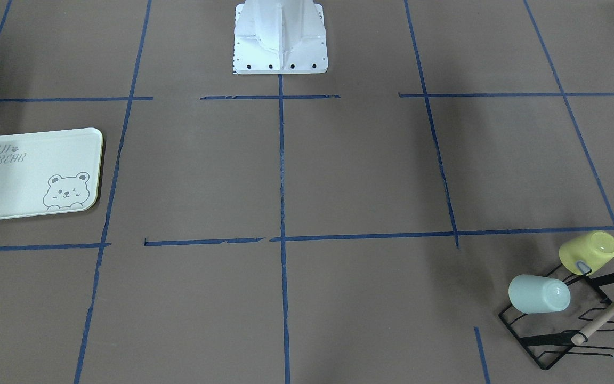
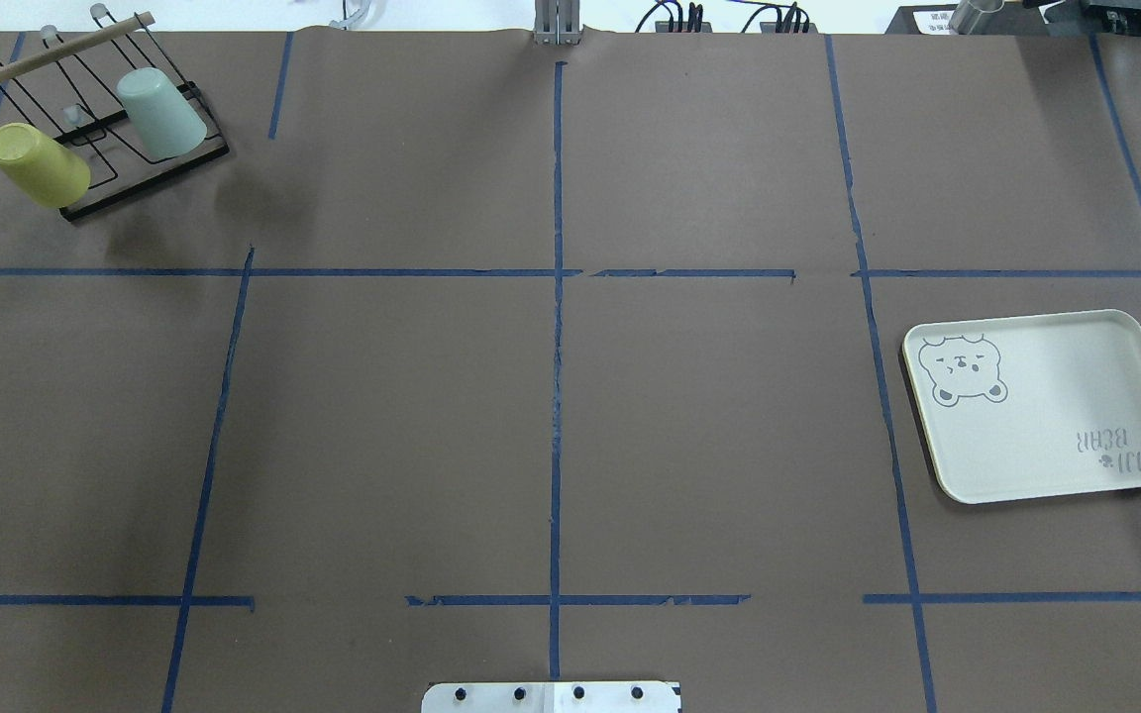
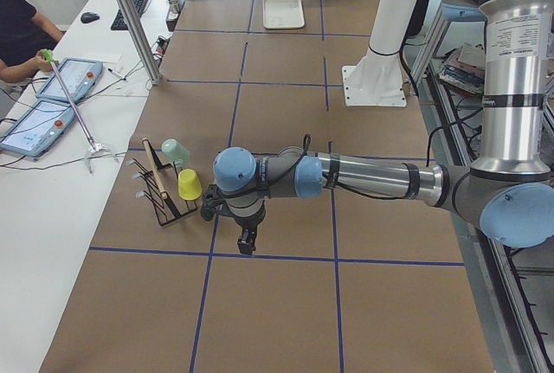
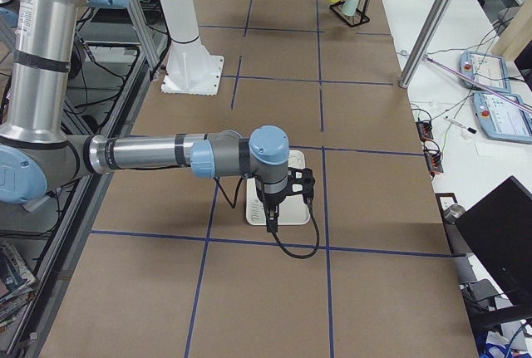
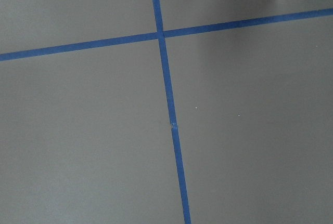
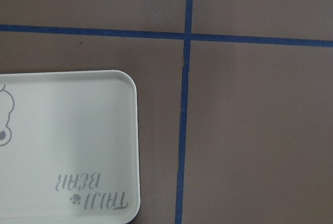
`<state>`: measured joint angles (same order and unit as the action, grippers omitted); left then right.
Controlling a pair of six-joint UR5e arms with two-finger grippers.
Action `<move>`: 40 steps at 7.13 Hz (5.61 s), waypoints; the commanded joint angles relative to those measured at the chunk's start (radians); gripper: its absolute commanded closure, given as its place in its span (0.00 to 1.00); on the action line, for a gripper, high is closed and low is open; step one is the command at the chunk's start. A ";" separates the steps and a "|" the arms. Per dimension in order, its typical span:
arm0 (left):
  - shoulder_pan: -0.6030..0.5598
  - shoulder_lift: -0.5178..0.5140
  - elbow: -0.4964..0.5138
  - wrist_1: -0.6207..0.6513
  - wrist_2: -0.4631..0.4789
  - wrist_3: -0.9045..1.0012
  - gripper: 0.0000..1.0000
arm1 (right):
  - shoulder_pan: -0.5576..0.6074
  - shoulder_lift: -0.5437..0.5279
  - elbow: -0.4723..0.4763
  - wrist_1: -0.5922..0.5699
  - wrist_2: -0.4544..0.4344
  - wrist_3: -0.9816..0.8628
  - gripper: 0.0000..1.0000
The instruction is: Left arm grabs green cup and hands to right arm on tray
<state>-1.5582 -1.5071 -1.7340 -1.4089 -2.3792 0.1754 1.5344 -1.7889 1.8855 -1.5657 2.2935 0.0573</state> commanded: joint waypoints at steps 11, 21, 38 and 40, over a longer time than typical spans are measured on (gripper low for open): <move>0.047 0.036 -0.036 -0.065 -0.157 -0.004 0.00 | -0.011 -0.012 -0.032 0.015 0.061 0.010 0.00; 0.297 -0.582 0.225 -0.094 0.074 -0.559 0.00 | -0.019 -0.030 -0.036 0.073 0.063 0.010 0.00; 0.394 -0.768 0.697 -0.453 0.193 -0.740 0.00 | -0.031 -0.034 -0.034 0.079 0.106 0.004 0.00; 0.394 -0.780 0.721 -0.473 0.193 -0.741 0.00 | -0.031 -0.037 -0.032 0.081 0.125 0.003 0.00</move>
<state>-1.1644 -2.2767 -1.0314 -1.8697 -2.1859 -0.5653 1.5033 -1.8239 1.8523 -1.4861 2.4056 0.0611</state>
